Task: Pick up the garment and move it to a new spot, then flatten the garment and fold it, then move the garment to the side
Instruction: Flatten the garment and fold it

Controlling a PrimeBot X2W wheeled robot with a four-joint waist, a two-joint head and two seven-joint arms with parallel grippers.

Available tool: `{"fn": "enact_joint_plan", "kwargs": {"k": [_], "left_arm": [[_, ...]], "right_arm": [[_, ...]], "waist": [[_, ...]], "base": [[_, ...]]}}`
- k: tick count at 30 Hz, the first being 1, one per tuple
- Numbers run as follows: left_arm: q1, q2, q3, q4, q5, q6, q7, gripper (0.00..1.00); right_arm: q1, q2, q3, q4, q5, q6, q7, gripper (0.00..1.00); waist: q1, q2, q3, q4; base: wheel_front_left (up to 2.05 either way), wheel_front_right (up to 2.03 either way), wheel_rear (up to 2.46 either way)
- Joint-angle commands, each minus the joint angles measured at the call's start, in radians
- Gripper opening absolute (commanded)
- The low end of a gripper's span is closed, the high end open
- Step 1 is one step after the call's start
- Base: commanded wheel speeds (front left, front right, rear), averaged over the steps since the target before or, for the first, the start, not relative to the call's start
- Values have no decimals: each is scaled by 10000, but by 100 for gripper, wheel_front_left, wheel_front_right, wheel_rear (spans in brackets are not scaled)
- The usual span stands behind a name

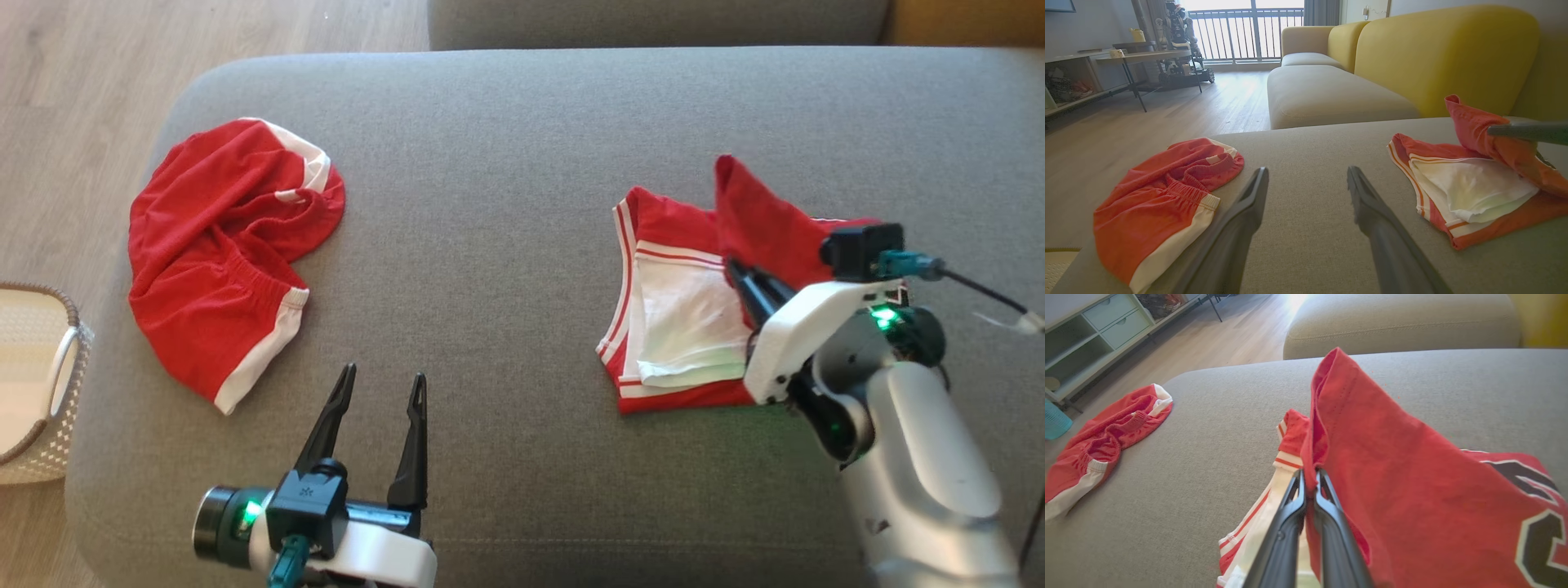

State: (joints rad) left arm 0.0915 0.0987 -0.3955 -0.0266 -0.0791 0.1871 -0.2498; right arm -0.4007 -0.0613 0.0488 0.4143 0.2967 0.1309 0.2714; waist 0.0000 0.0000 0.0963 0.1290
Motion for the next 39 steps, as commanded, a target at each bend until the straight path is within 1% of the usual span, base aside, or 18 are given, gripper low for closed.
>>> {"fn": "enact_joint_plan", "kwargs": {"k": [1, 6, 14, 15, 16, 21, 24, 30, 34, 39], "left_arm": [[-260, -66, 371, -269, 125, -36, -120, 100], [-312, -116, 216, -170, 169, -150, -120, 100], [-359, -176, 164, -99, 165, -156, -120, 100], [-360, -184, 160, -103, 159, -153, -120, 100], [-357, -193, 159, -106, 152, -147, -120, 100], [-351, -233, 140, -128, 138, -126, -120, 100], [-347, -248, 180, -196, 146, -80, -120, 100], [-256, -268, 374, -355, 93, 33, -120, 100], [-189, -287, 672, -558, -29, 162, -120, 100], [28, -303, 1044, -732, -178, 212, -120, 100]], "right_arm": [[-254, 109, 276, -432, 103, -2, -60, 0], [-257, 109, 1122, -173, 695, -2, -244, 0], [-433, 110, 1780, 494, 1113, -2, -518, 0], [-440, 110, 1795, 564, 1193, -2, -544, 35], [-460, 110, 1796, 600, 1230, -2, -647, 100], [-554, 110, 1838, 429, 1868, -2, -1552, 100], [-556, 110, 1501, 216, 1848, -2, -2249, 100], [-15, 110, 291, -310, 847, -2, -3366, 100], [683, 110, 44, -811, 87, -2, -4306, 100], [1645, 110, -504, -846, -1062, -2, -5181, 100]], "waist": [[0, 0, 17, 22], [0, 0, 77, 195], [0, 0, 134, 463], [0, 0, 143, 476], [0, 0, 150, 478], [0, 0, 133, 366], [0, 0, 105, 204], [0, 0, 14, -198], [0, 0, -41, -511], [0, 0, -292, -907]], "base": [[0, 0, 0], [0, 0, 0], [0, 0, 0], [0, 0, 0], [0, 0, 0], [0, 0, 0], [0, 0, 0], [0, 0, 0], [0, 0, 0], [0, 0, 0]]}}
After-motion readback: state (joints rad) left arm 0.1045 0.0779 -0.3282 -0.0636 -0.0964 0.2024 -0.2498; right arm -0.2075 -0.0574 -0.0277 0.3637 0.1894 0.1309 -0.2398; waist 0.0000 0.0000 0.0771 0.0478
